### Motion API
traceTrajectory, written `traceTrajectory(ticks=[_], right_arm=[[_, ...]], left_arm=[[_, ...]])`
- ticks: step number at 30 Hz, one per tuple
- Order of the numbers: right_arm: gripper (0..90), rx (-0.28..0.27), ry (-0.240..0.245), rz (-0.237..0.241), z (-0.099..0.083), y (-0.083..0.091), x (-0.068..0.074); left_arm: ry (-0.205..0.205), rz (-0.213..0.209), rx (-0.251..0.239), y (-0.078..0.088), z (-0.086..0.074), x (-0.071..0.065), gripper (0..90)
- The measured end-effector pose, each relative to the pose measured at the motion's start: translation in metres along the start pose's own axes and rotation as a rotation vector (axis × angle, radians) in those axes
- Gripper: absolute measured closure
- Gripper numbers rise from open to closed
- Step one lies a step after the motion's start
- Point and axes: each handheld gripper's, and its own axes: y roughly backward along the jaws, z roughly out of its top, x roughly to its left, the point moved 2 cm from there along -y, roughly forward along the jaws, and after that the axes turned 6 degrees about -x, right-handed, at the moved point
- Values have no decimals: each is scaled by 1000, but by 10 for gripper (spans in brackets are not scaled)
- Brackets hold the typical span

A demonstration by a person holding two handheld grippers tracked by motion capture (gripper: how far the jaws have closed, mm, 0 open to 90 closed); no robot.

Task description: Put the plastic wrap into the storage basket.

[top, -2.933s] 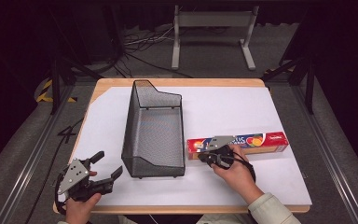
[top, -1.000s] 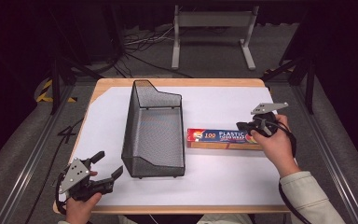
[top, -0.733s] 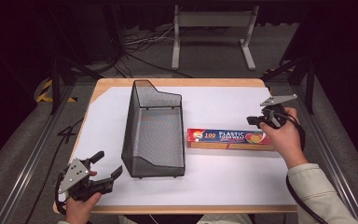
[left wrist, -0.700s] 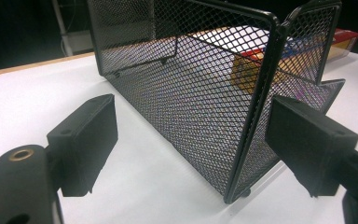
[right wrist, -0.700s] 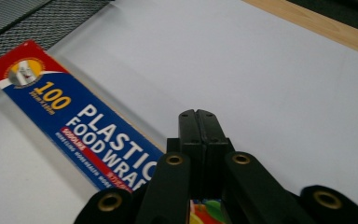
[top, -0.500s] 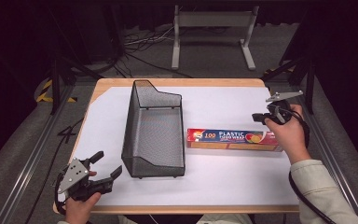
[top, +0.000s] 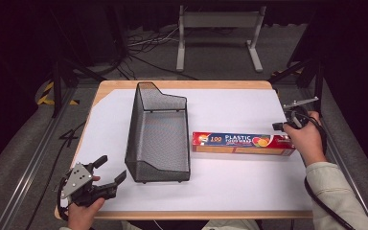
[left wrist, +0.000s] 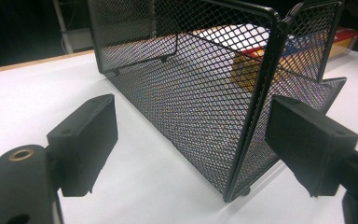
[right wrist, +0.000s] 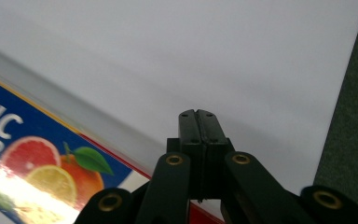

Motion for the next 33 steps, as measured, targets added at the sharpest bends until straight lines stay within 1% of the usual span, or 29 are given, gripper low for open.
traceTrajectory(ticks=[1, 4, 5, 8, 13, 16, 17, 20, 22, 25, 27, 28, 29, 31, 33], right_arm=[[900, 21, 0, -1, -2, -2, -2], [900, 60, -12, -6, -7, -7, -7], [900, 60, -12, -6, -7, -7, -7], [900, 101, -22, -8, -9, -9, -8], [900, 128, -46, -14, -9, -9, -8], [900, 148, -75, -24, -9, -6, -6], [900, 162, -83, -24, -9, -6, -5], [900, 251, -81, -1, -14, -9, -2], [900, 247, -94, -7, -16, -8, -1], [900, 269, -104, 8, -22, -3, 2], [900, 281, -116, 27, -26, 2, 4], [900, 281, -116, 27, -26, 2, 4], [900, 291, -112, 34, -31, 6, 7], [900, 306, -112, 43, -35, 9, 11], [900, 304, -107, 49, -39, 13, 14]], left_arm=[[0, -2, 3, 0, 0, 0, 177], [-2, 2, 2, 0, 0, 1, 178], [-2, 2, 2, 0, 0, 1, 177], [-2, 4, -3, 1, 0, 1, 177], [-4, -4, 3, 1, 0, 0, 177], [-4, -4, 1, 1, 0, 0, 177], [-5, -5, 0, 1, 0, 0, 177], [-6, -3, 1, 2, 0, 1, 177], [-7, -2, -2, 2, 0, 1, 178], [-5, -2, -2, 2, 0, 1, 177], [-2, -3, -2, 1, 0, 0, 177], [-2, -3, -2, 1, 0, 0, 177], [-6, -4, -1, 1, 0, 0, 177], [-7, -5, -2, 1, 1, 0, 177], [-6, -7, -2, 1, 1, 0, 177]])
